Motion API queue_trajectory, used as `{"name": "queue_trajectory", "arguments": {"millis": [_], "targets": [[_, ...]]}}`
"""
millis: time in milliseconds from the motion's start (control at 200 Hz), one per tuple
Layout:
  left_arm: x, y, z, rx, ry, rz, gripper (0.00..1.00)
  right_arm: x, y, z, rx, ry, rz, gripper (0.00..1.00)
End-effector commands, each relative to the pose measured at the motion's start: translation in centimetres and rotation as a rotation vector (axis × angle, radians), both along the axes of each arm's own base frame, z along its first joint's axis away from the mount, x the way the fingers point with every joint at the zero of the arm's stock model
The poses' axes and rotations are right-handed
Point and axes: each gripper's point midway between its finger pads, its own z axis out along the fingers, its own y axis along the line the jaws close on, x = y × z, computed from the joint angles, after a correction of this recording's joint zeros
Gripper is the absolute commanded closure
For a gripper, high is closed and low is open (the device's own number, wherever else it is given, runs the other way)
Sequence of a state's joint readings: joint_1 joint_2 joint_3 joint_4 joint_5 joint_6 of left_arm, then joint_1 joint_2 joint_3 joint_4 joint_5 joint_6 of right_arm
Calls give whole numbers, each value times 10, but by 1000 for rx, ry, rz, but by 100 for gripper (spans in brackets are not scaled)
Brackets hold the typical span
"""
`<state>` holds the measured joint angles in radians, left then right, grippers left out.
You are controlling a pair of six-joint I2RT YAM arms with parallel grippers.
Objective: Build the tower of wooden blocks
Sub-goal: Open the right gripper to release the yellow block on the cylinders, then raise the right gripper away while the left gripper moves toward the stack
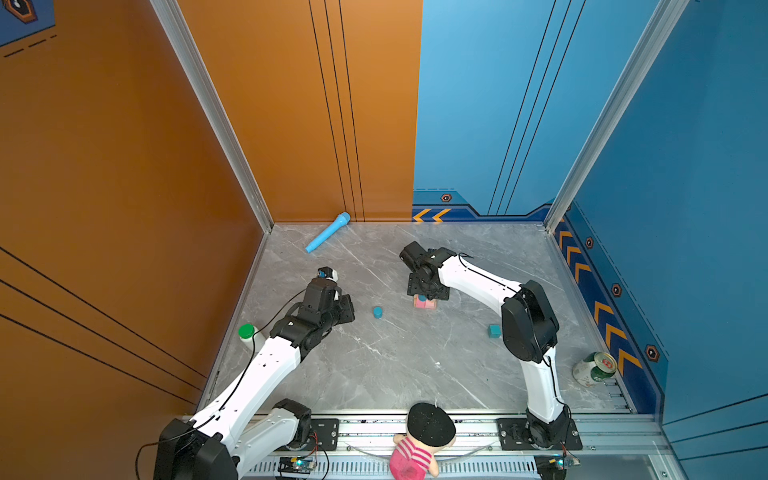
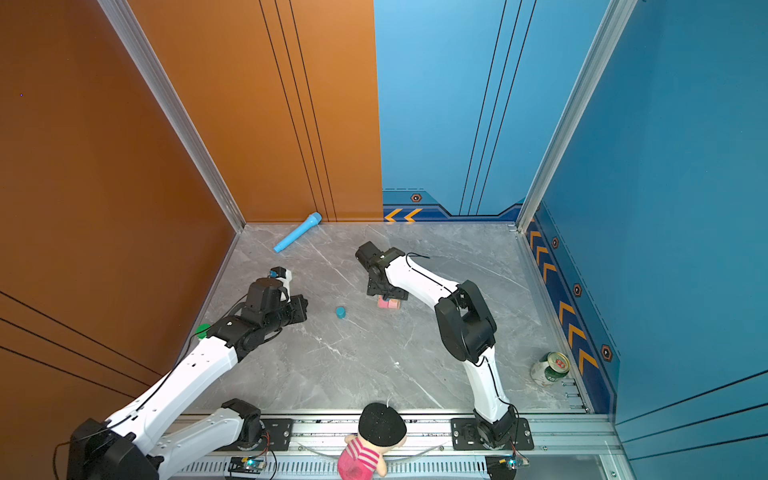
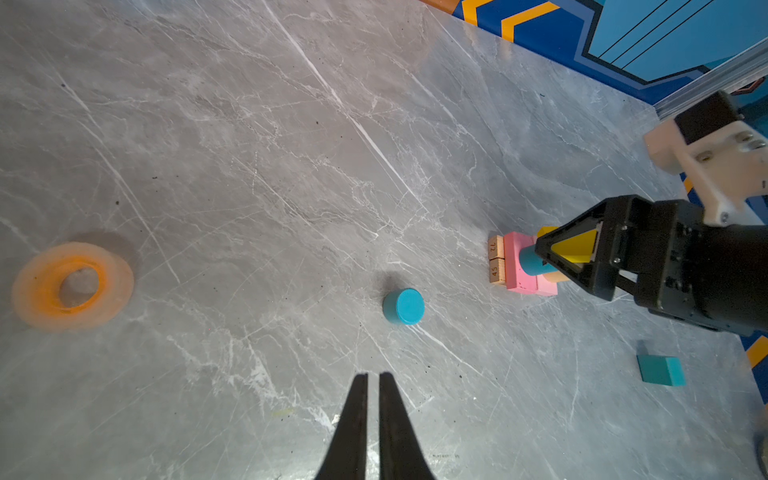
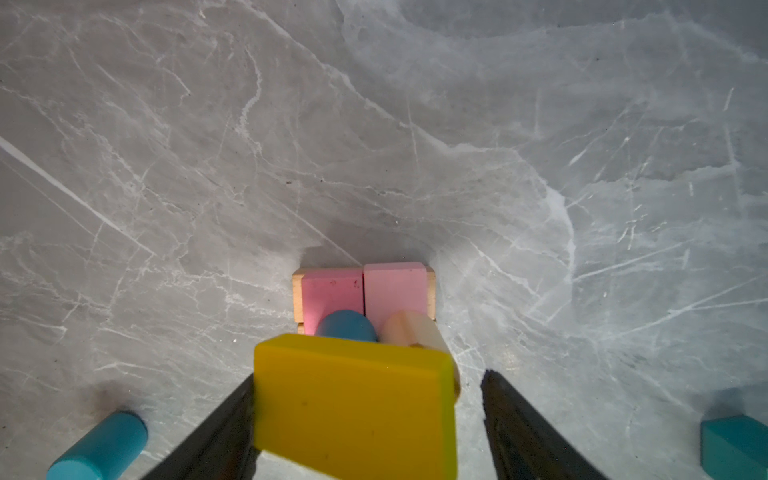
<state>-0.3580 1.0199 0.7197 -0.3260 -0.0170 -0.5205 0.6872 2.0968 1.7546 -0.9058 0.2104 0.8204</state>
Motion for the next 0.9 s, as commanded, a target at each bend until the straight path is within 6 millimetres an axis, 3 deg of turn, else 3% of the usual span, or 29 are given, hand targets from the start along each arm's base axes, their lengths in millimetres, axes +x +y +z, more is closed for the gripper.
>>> {"name": "queue_trajectory", "arguments": {"millis": [0,430,461,896], "targets": [[-4,3,-6,7,16,-6,90,-6,-5,-5,-18,24,-4,18],[-3,3,-6,5,17,-6,90,-3,-3,2,-9,-1,4,18],[-3,3,-6,5,19,-5,90,-2,-2,17,13,-28,4,17],[-4,1,0,-14,21,-5,89,-7,-2,66,92,-121,34,11]]}}
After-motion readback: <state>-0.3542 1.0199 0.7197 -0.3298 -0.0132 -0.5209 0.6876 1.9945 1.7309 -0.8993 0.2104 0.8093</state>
